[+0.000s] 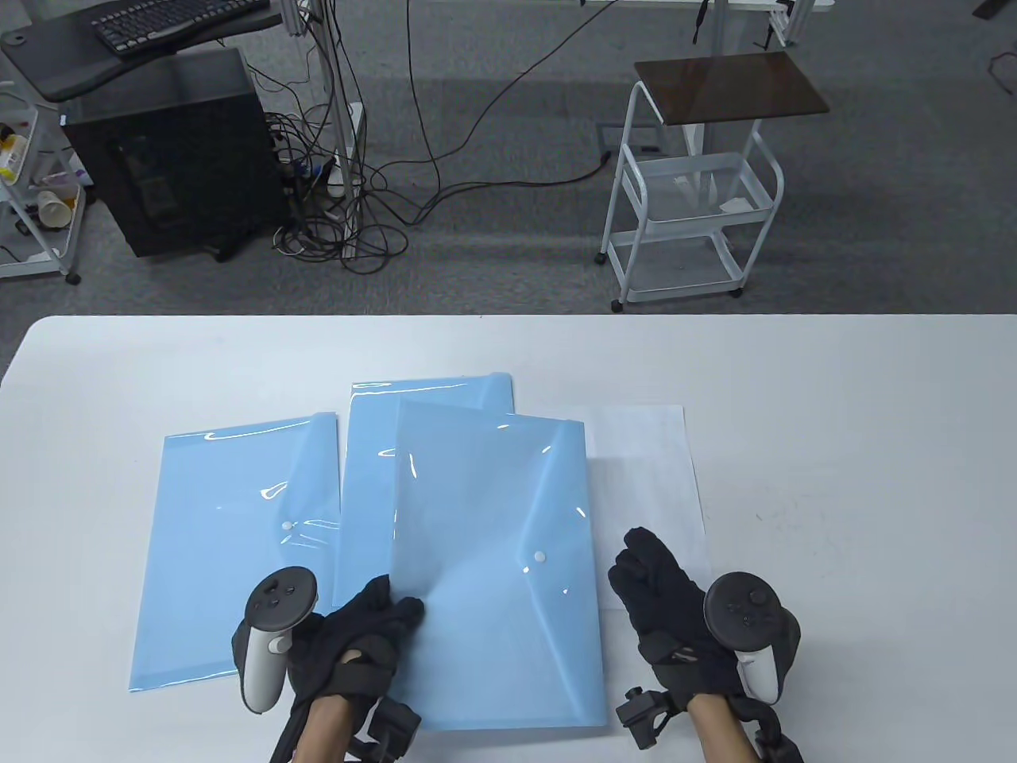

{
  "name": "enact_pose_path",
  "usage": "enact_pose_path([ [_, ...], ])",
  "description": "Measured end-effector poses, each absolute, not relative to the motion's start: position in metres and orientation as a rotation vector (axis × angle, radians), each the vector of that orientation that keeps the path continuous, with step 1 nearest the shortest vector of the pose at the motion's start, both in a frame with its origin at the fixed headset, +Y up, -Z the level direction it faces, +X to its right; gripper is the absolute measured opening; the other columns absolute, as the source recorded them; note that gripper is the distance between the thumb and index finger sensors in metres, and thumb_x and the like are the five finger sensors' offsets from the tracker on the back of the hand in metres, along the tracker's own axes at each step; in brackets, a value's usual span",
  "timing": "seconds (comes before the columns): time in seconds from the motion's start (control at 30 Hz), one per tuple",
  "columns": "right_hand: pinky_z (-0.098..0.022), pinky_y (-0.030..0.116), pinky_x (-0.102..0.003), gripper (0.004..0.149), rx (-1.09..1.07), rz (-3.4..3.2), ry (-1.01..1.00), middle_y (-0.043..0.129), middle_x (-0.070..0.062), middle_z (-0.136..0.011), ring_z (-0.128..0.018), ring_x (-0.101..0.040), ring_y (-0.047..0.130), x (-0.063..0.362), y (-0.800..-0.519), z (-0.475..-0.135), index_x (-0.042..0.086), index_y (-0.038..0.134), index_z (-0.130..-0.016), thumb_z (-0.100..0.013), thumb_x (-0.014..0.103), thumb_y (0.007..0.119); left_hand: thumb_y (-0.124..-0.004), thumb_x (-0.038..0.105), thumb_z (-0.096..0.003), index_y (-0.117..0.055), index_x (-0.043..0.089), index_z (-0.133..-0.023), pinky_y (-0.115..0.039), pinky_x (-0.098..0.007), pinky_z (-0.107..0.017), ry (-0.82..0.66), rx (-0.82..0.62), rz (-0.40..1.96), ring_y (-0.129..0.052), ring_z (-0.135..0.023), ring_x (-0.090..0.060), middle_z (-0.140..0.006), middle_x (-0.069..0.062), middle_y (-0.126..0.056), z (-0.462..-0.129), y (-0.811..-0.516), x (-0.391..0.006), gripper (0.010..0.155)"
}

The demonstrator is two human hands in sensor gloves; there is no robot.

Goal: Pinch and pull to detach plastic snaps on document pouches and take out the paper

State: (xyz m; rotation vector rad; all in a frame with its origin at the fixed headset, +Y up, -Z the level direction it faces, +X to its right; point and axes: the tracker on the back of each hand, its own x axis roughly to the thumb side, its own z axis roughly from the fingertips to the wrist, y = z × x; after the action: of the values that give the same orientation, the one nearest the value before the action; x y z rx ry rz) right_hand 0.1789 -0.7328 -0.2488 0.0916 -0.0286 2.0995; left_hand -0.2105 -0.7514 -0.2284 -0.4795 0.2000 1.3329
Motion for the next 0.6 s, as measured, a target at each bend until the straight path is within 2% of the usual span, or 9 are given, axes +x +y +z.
enact_pose_path([
  [0.17,-0.054,0.069,-0.074,0.072,0.11,2.137,-0.024,0.07,-0.031,-0.108,-0.087,-0.06,0.077,0.177,-0.734,-0.247,0.007,0.053,-0.11,-0.055,0.047,0.075,-0.07,0.026,-0.0595,-0.06,0.015,-0.104,-0.092,-0.031,-0.042,0.228,-0.521,1.357,-0.106,-0.059,-0.019,-0.09,-0.005,-0.09,-0.227,-0.767,-0.211,0.047],
  [0.6,-0.054,0.067,-0.075,0.071,0.106,2.177,0.0,0.07,-0.032,-0.107,-0.087,-0.06,0.076,0.175,-0.736,-0.246,0.006,0.054,-0.11,-0.055,0.048,0.074,-0.07,0.024,-0.0591,-0.059,0.014,-0.105,-0.091,-0.036,-0.045,0.287,-0.573,1.32,-0.105,-0.062,-0.023,-0.092,-0.006,-0.089,-0.225,-0.784,-0.207,0.048],
])
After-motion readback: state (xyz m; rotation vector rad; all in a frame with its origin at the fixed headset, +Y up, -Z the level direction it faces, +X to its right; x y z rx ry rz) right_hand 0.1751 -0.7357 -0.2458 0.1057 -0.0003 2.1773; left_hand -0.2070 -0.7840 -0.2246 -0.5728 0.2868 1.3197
